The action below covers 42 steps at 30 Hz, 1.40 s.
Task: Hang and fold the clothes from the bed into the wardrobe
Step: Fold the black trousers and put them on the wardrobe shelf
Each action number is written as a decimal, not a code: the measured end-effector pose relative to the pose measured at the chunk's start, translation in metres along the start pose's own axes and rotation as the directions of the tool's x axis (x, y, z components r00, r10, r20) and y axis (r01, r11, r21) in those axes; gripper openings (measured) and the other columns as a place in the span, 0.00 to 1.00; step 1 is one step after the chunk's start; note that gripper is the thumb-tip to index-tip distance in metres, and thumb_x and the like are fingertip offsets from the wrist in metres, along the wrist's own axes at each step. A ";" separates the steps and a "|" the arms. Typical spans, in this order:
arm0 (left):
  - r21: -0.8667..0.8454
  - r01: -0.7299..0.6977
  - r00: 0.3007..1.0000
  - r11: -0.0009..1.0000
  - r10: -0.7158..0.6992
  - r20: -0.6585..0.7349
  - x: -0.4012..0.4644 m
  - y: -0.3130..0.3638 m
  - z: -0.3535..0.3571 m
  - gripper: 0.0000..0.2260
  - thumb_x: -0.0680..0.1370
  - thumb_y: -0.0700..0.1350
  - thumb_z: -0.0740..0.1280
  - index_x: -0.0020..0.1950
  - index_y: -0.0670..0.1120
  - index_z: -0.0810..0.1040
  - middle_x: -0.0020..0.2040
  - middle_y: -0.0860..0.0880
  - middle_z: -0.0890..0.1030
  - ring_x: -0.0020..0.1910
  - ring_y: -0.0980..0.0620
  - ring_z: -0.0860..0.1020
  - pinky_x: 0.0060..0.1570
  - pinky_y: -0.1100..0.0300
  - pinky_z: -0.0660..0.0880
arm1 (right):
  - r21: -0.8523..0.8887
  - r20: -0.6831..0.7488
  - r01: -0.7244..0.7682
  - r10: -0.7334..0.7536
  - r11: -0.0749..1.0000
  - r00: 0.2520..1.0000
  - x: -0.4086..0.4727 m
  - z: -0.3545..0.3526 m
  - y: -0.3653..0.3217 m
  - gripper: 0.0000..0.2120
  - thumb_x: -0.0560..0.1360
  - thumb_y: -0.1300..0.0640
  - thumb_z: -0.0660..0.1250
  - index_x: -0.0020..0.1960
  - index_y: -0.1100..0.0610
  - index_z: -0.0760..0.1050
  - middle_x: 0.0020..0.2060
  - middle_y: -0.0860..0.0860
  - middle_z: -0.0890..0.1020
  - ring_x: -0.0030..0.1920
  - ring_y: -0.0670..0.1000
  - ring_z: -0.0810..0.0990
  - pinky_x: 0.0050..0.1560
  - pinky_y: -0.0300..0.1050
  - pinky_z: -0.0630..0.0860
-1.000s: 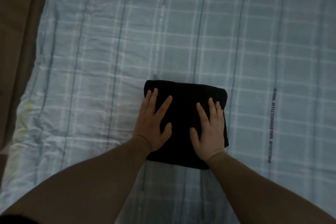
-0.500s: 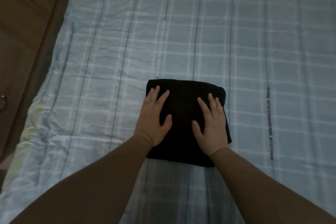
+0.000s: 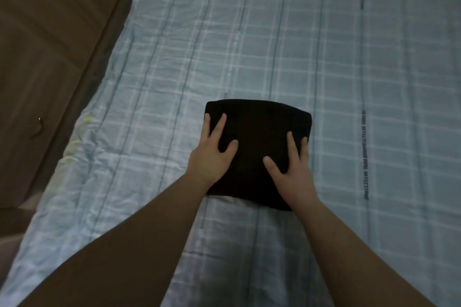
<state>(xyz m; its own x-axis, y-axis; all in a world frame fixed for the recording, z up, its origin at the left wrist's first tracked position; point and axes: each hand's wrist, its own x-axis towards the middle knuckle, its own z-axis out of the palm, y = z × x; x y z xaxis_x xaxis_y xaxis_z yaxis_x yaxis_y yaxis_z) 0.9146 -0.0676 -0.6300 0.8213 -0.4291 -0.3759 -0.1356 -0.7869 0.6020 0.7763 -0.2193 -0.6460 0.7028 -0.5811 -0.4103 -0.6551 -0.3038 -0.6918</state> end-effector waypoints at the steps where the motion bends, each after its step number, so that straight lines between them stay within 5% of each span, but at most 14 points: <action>1: -0.017 0.020 1.000 1.000 -0.019 0.018 -0.007 0.000 -0.001 0.30 0.80 0.62 0.60 0.77 0.69 0.48 0.81 0.60 0.41 0.65 0.51 0.73 0.52 0.61 0.67 | 0.052 0.034 -0.016 0.015 0.998 0.999 -0.006 -0.002 0.001 0.41 0.73 0.33 0.65 0.78 0.32 0.44 0.80 0.42 0.41 0.78 0.55 0.58 0.72 0.58 0.65; 6: -0.197 0.143 0.984 0.970 -0.118 0.135 -0.059 -0.015 -0.006 0.30 0.78 0.63 0.63 0.76 0.71 0.51 0.80 0.62 0.43 0.76 0.50 0.60 0.63 0.60 0.60 | 0.369 0.205 -0.121 0.046 0.922 0.978 -0.038 -0.011 0.011 0.43 0.69 0.40 0.74 0.78 0.35 0.56 0.80 0.42 0.52 0.76 0.50 0.60 0.74 0.52 0.62; 13: -0.378 0.182 0.982 0.908 -0.146 0.122 -0.137 -0.032 -0.051 0.28 0.77 0.58 0.68 0.73 0.72 0.61 0.79 0.65 0.49 0.76 0.56 0.59 0.72 0.54 0.63 | 0.699 0.406 -0.372 0.090 0.611 0.910 -0.130 0.007 -0.019 0.36 0.71 0.55 0.76 0.73 0.38 0.67 0.68 0.49 0.74 0.63 0.53 0.78 0.61 0.56 0.79; 16: -0.436 0.135 0.991 0.890 -0.130 0.041 -0.172 -0.042 -0.099 0.27 0.77 0.56 0.69 0.73 0.70 0.63 0.79 0.62 0.51 0.76 0.59 0.57 0.71 0.59 0.60 | 0.728 0.412 -0.321 -0.012 0.606 0.911 -0.165 0.017 -0.063 0.33 0.73 0.57 0.74 0.73 0.38 0.68 0.66 0.47 0.76 0.61 0.51 0.80 0.60 0.56 0.80; 21: -0.407 -0.002 0.941 0.913 -0.136 -0.309 -0.268 -0.065 -0.213 0.27 0.80 0.51 0.66 0.76 0.66 0.61 0.79 0.63 0.49 0.69 0.70 0.53 0.54 0.82 0.54 | 0.676 0.386 -0.013 -0.339 0.736 0.858 -0.217 0.036 -0.176 0.33 0.72 0.51 0.76 0.71 0.31 0.67 0.69 0.42 0.72 0.67 0.49 0.75 0.65 0.58 0.76; 25: -0.395 -0.074 0.824 0.915 -0.167 -0.541 -0.371 -0.098 -0.310 0.28 0.80 0.50 0.67 0.74 0.70 0.59 0.77 0.67 0.49 0.68 0.72 0.52 0.47 0.88 0.57 | 0.655 0.376 0.222 -0.567 0.722 0.733 -0.296 0.076 -0.277 0.35 0.71 0.48 0.75 0.72 0.32 0.65 0.71 0.39 0.70 0.69 0.46 0.73 0.68 0.57 0.73; 28: -0.364 -0.093 0.701 0.927 -0.199 -0.685 -0.462 -0.145 -0.376 0.28 0.80 0.50 0.66 0.74 0.70 0.58 0.77 0.67 0.48 0.69 0.74 0.50 0.53 0.86 0.54 | 0.621 0.392 0.382 -0.693 0.685 0.604 -0.378 0.121 -0.350 0.35 0.71 0.46 0.73 0.74 0.32 0.62 0.72 0.37 0.68 0.71 0.43 0.70 0.70 0.56 0.71; 36: -0.356 -0.025 0.352 0.934 -0.325 -0.878 -0.720 -0.263 -0.495 0.28 0.80 0.49 0.66 0.75 0.69 0.58 0.79 0.64 0.48 0.58 0.90 0.47 0.47 0.89 0.55 | 0.667 0.468 0.555 -0.859 0.497 0.207 -0.615 0.253 -0.490 0.36 0.71 0.42 0.72 0.75 0.33 0.60 0.76 0.38 0.63 0.75 0.40 0.62 0.75 0.55 0.64; 40: -0.346 0.032 0.208 0.938 -0.345 -0.915 -0.807 -0.297 -0.524 0.28 0.80 0.50 0.66 0.73 0.71 0.57 0.79 0.65 0.48 0.58 0.89 0.51 0.59 0.74 0.57 | 0.715 0.488 0.553 -0.872 0.427 0.043 -0.698 0.302 -0.530 0.36 0.72 0.40 0.71 0.75 0.31 0.59 0.77 0.38 0.61 0.77 0.42 0.60 0.76 0.58 0.61; 42: -0.371 0.064 0.169 0.926 -0.376 -0.911 -0.836 -0.309 -0.536 0.28 0.80 0.53 0.66 0.74 0.72 0.57 0.78 0.68 0.47 0.61 0.81 0.56 0.61 0.65 0.60 | 0.724 0.516 0.533 -0.857 0.438 0.004 -0.727 0.323 -0.545 0.35 0.71 0.40 0.70 0.73 0.28 0.59 0.76 0.36 0.62 0.76 0.42 0.61 0.75 0.58 0.63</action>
<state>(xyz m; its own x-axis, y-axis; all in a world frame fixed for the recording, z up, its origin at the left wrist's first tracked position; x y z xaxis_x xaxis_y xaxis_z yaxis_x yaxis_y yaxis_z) 0.5671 0.7725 -0.1240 0.6943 0.6279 0.3517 0.1322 -0.5917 0.7953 0.7118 0.6120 -0.1628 0.7072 0.6472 0.2844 0.2879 0.1038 -0.9520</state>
